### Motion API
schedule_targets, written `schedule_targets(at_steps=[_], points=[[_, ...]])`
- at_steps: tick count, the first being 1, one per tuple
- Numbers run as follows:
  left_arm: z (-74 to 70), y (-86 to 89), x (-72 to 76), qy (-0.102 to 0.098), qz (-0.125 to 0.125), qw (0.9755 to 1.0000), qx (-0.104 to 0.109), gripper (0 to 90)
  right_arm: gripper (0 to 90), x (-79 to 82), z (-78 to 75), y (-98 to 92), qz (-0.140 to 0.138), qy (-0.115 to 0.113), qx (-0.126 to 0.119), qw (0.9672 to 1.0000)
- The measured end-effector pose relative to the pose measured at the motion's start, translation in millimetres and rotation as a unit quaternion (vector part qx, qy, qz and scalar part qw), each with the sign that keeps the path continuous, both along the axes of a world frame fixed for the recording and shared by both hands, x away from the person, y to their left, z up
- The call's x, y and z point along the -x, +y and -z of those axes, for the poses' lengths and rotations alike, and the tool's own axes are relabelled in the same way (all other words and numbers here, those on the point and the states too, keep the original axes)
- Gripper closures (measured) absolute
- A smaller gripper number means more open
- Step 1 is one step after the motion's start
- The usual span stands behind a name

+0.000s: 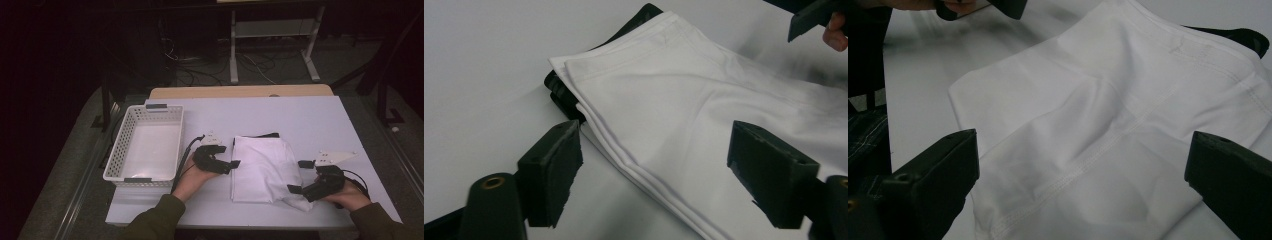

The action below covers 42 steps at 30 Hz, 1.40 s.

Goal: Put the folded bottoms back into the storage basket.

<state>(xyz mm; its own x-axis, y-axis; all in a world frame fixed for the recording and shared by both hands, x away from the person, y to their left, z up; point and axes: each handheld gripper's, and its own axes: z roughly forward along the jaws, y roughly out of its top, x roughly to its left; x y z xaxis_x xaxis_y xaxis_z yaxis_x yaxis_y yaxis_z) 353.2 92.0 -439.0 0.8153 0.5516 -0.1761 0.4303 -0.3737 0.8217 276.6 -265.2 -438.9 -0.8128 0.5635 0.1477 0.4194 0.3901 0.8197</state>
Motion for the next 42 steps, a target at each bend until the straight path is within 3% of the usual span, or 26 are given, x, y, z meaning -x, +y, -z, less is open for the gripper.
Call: schedule_targets(at_steps=[8,23,33,42], points=[[2.5,-4.9,-15.2,0.002,-0.025,0.9997,-0.005,26.7,0.9,-0.6,0.8,0.0,-0.001,0.0,0.001,1.0],[3.7,-12.5,-43.9,0.003,-0.047,0.9988,-0.011,30.0,0.9,-0.5,1.4,-0.1,-0.004,0.002,0.002,1.0],[10.2,-23.3,-62.6,0.014,-0.053,0.9984,-0.012,31.3,0.9,-1.1,2.2,1.2,-0.006,0.002,0.005,1.0],[17.7,-28.7,-73.7,0.024,-0.05,0.998,-0.031,32.1,0.9,-0.6,2.6,0.8,-0.005,0.002,0.007,1.0]])
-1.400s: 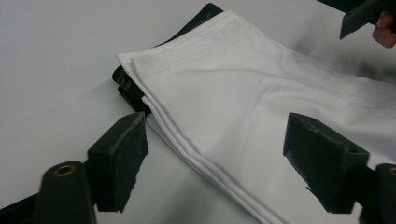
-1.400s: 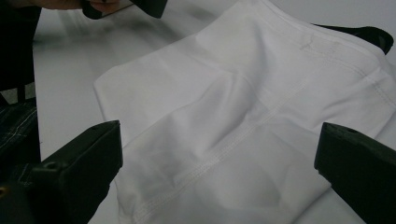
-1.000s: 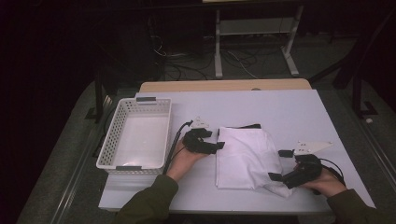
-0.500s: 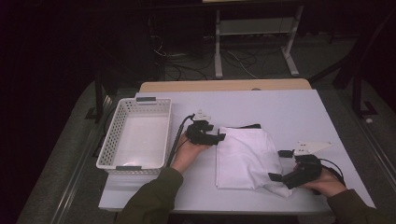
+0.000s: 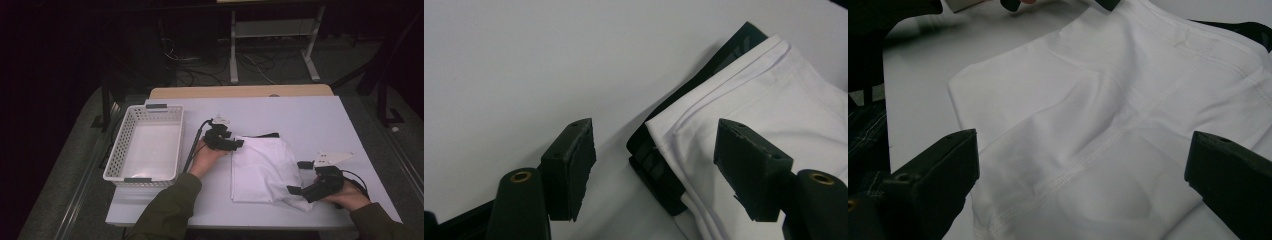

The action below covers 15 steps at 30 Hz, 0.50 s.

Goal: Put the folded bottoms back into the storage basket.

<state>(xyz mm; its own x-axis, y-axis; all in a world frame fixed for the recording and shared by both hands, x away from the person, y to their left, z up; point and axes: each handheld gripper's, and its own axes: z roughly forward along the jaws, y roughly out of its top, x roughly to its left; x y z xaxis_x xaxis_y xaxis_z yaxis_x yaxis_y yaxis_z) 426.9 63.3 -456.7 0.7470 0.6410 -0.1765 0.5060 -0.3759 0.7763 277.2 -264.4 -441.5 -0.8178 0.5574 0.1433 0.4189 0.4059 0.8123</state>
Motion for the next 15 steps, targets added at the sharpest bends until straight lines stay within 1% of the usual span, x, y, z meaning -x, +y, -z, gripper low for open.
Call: schedule_targets(at_steps=[5,8,11,14,15], points=[[4.2,-4.9,-0.3,0.006,0.011,0.9998,-0.012,32.9,0.9,1.4,0.4,-1.7,0.003,0.0,-0.001,1.0],[4.3,-7.7,0.5,0.001,0.014,0.9997,-0.018,34.0,0.9,2.3,0.5,-2.3,0.004,-0.001,0.0,1.0],[3.9,-10.0,2.3,-0.01,0.026,0.9991,-0.033,37.9,0.9,3.4,0.6,-2.8,0.006,0.0,0.0,1.0],[3.0,-12.1,3.7,-0.011,0.036,0.9986,-0.038,46.1,0.9,4.3,0.9,-3.2,0.008,-0.001,0.001,1.0],[2.6,-12.9,3.9,-0.011,0.038,0.9984,-0.04,47.2,0.9,4.6,1.0,-3.5,0.007,-0.001,0.002,1.0]])
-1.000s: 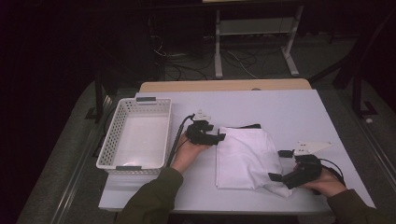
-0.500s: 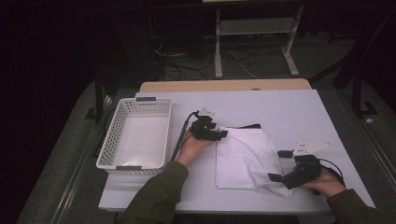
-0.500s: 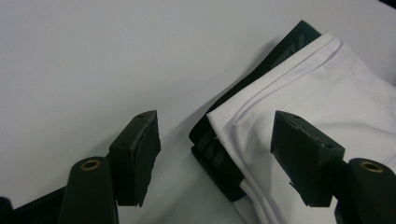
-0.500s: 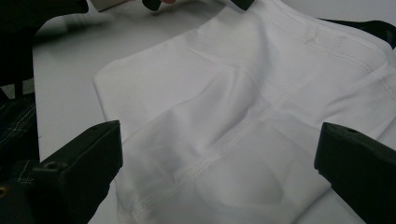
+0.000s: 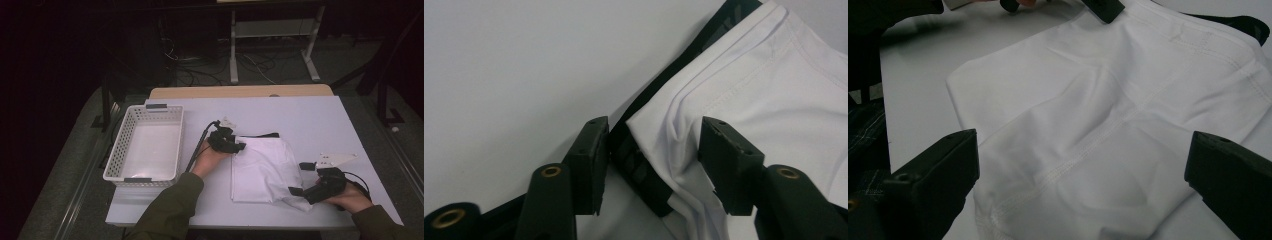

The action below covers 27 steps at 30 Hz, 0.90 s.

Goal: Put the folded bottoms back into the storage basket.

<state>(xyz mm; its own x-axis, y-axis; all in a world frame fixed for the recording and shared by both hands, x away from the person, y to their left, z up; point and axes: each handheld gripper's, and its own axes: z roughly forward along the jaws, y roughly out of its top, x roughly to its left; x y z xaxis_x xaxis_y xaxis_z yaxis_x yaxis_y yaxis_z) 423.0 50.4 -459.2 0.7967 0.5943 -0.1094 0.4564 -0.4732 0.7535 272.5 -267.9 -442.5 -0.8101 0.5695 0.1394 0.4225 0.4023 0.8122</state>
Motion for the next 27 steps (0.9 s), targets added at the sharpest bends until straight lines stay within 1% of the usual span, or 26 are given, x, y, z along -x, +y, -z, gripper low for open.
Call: schedule_targets(at_steps=[3,5,7,12,13,17,19,24,27], points=[[-1.1,-0.8,-0.4,0.009,0.007,0.9999,0.002,53.5,1.0,1.7,0.2,-1.5,0.003,-0.001,0.001,1.0],[-1.8,-1.7,-0.3,0.017,0.017,0.9997,0.005,59.6,1.0,2.9,0.2,-2.5,0.005,0.0,0.001,1.0],[-2.4,-2.9,0.1,0.021,0.024,0.9995,0.005,65.0,1.1,3.9,0.4,-3.4,0.006,0.0,0.002,1.0],[-3.7,-3.2,0.3,0.032,0.024,0.9991,0.014,71.2,1.1,6.1,0.7,-4.9,0.011,0.001,0.003,0.9999],[-4.4,-3.1,0.7,0.033,0.023,0.9991,0.015,71.8,1.1,6.3,0.8,-5.0,0.011,0.0,0.003,0.9999],[-9.2,-0.4,1.7,0.035,0.019,0.9988,0.029,72.9,1.1,7.6,0.8,-5.8,0.014,0.001,0.005,0.9999],[-11.9,1.3,2.5,0.032,0.018,0.9988,0.033,73.0,1.1,8.0,0.9,-5.9,0.014,0.001,0.005,0.9999],[-17.6,5.1,4.8,0.027,0.009,0.999,0.034,73.1,1.1,8.0,1.9,-5.2,0.012,-0.001,0.01,0.9999],[-20.2,8.4,4.7,0.023,0.0,0.9993,0.031,73.1,1.1,8.0,2.8,-4.3,0.012,0.001,0.015,0.9998]])
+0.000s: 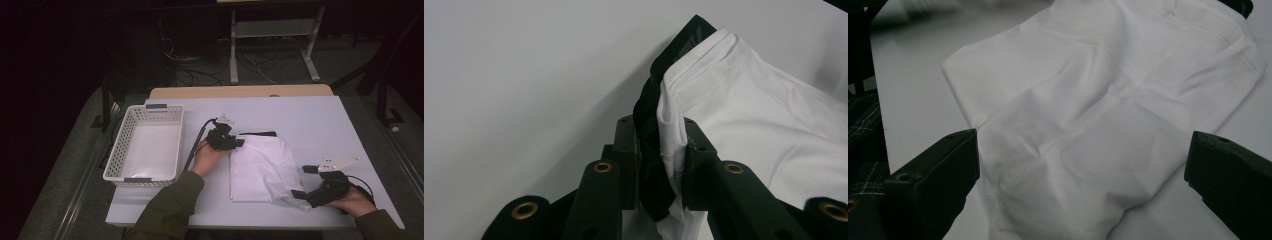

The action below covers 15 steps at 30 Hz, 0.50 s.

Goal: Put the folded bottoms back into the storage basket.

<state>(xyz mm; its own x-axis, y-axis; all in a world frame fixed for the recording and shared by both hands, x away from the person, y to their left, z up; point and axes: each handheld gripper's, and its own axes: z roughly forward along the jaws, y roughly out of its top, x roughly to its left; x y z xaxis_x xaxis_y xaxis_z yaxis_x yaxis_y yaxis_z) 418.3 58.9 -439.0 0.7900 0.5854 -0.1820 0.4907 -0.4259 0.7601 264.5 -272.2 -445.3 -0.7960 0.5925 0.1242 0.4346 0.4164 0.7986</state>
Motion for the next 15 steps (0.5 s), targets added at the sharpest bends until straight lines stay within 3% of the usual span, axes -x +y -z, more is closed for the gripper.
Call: schedule_targets(at_steps=[9,15], points=[[-1.8,13.7,-4.9,-0.002,-0.044,0.999,0.006,73.2,1.9,0.4,5.3,3.6,-0.003,0.01,0.029,0.9995],[-1.5,14.8,-5.8,-0.002,-0.045,0.999,0.006,73.1,8.7,0.6,10.8,8.1,-0.01,0.027,0.067,0.9973]])
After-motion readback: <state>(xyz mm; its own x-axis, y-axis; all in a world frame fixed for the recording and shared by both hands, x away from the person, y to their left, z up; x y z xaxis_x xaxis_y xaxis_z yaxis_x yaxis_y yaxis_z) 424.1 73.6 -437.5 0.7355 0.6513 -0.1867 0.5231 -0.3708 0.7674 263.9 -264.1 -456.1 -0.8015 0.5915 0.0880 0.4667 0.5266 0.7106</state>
